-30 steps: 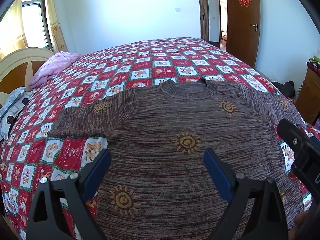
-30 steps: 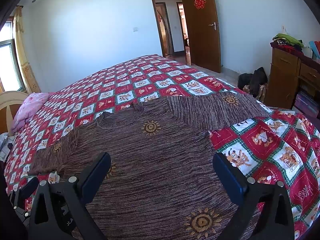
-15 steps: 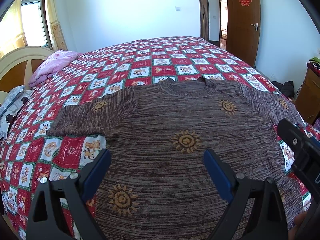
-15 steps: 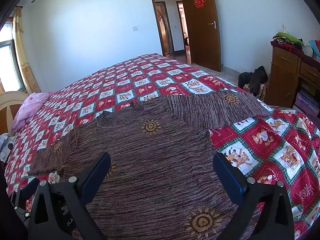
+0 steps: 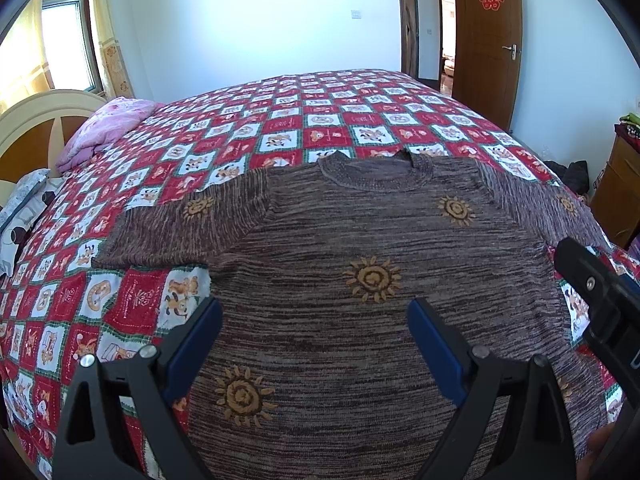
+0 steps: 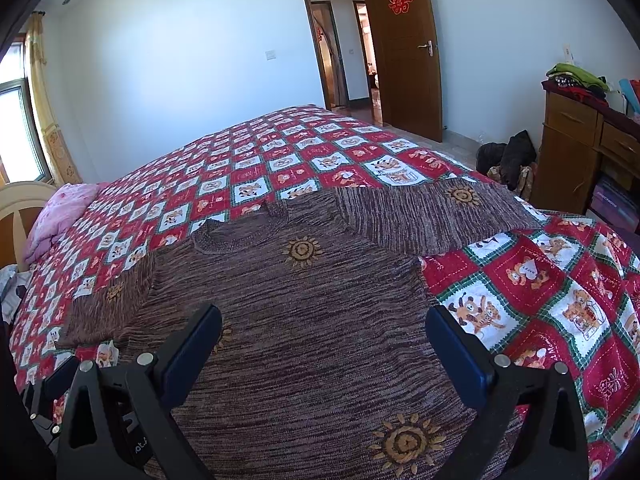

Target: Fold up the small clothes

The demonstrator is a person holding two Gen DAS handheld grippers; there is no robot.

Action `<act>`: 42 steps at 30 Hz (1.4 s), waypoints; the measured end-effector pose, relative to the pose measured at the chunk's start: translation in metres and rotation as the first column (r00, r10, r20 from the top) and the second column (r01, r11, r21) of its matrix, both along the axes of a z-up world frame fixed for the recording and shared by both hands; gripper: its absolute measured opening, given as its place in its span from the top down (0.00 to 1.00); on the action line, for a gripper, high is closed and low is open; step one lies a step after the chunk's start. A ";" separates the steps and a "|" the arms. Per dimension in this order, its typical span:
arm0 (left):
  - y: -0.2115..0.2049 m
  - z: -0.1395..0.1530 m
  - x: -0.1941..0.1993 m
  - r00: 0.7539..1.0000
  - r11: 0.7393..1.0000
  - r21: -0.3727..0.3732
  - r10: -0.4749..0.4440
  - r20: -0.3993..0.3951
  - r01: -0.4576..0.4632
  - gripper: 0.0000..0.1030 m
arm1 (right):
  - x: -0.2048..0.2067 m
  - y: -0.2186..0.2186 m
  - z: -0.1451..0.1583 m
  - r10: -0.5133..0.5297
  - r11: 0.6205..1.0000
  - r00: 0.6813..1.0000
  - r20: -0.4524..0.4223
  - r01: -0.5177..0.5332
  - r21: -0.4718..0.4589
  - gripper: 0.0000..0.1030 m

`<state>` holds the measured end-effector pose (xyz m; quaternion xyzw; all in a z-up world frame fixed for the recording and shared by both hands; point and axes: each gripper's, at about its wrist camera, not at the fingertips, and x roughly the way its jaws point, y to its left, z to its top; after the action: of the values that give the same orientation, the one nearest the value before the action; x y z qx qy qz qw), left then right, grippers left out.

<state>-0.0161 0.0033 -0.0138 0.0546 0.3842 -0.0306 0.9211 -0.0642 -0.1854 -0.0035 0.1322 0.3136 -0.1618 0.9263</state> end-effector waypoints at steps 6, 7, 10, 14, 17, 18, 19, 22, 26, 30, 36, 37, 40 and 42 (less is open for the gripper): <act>-0.001 -0.006 0.004 1.000 1.000 0.001 0.001 -0.022 -0.001 0.07 | 0.003 -0.002 -0.004 -0.002 1.000 1.000 -0.007 0.002 0.002 0.01; -0.002 -0.008 0.005 1.000 1.000 0.004 0.002 -0.025 -0.002 0.07 | 0.004 -0.002 -0.005 -0.003 1.000 1.000 -0.008 0.003 0.001 0.01; -0.004 -0.010 0.008 0.999 1.000 0.009 0.002 -0.034 -0.002 0.07 | 0.007 -0.006 -0.007 -0.009 1.000 1.000 -0.009 0.009 0.002 0.01; -0.006 -0.014 0.014 0.999 1.000 0.017 0.007 -0.045 -0.007 0.07 | 0.012 -0.008 -0.009 -0.008 1.000 1.000 -0.012 0.008 -0.003 0.01; -0.007 -0.016 0.018 0.998 1.000 0.010 0.006 -0.059 -0.005 0.07 | 0.016 -0.011 -0.010 -0.007 1.000 1.000 -0.018 0.007 -0.009 0.01; -0.008 -0.016 0.019 0.998 1.000 0.011 0.004 -0.061 -0.004 0.07 | 0.017 -0.011 -0.011 -0.006 1.000 1.000 -0.019 0.006 -0.016 0.01; -0.009 -0.016 0.020 0.998 1.000 0.014 0.002 -0.061 -0.002 0.07 | 0.018 -0.011 -0.011 -0.004 1.000 1.000 -0.023 0.004 -0.016 0.01; -0.012 -0.016 0.022 0.998 1.000 0.023 -0.004 -0.059 0.005 0.07 | 0.023 -0.012 -0.011 0.001 1.000 1.000 -0.031 -0.001 -0.015 0.01; -0.008 -0.016 0.029 0.998 1.000 0.012 -0.007 -0.058 0.008 0.07 | 0.029 -0.018 -0.010 0.011 1.000 0.999 -0.039 -0.012 -0.023 0.01; 0.012 -0.022 0.048 0.997 0.996 -0.084 -0.021 -0.079 0.014 0.06 | 0.036 -0.056 -0.019 -0.007 0.998 0.998 -0.064 0.011 0.069 0.01; 0.047 -0.032 0.081 0.996 0.993 -0.087 0.082 -0.040 -0.086 0.06 | 0.028 -0.168 -0.039 -0.170 0.951 0.981 -0.096 0.189 0.244 0.13; 0.050 -0.033 0.084 0.995 0.992 -0.079 0.097 -0.033 -0.100 0.06 | 0.024 -0.190 -0.039 -0.212 0.938 0.973 -0.093 0.230 0.258 0.16; 0.064 -0.039 0.096 0.988 0.986 -0.060 0.156 -0.016 -0.157 0.06 | 0.012 -0.256 -0.039 -0.342 0.881 0.936 -0.087 0.352 0.318 0.28; 0.073 -0.047 0.103 0.980 0.979 -0.061 0.195 -0.026 -0.196 0.06 | 0.005 -0.297 -0.041 -0.414 0.829 0.908 -0.071 0.408 0.382 0.33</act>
<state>0.0870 0.0764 -0.0611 -0.0128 0.3957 0.0476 0.9170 -0.0588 -0.4824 -0.0441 0.3785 0.2967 -0.2907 0.8272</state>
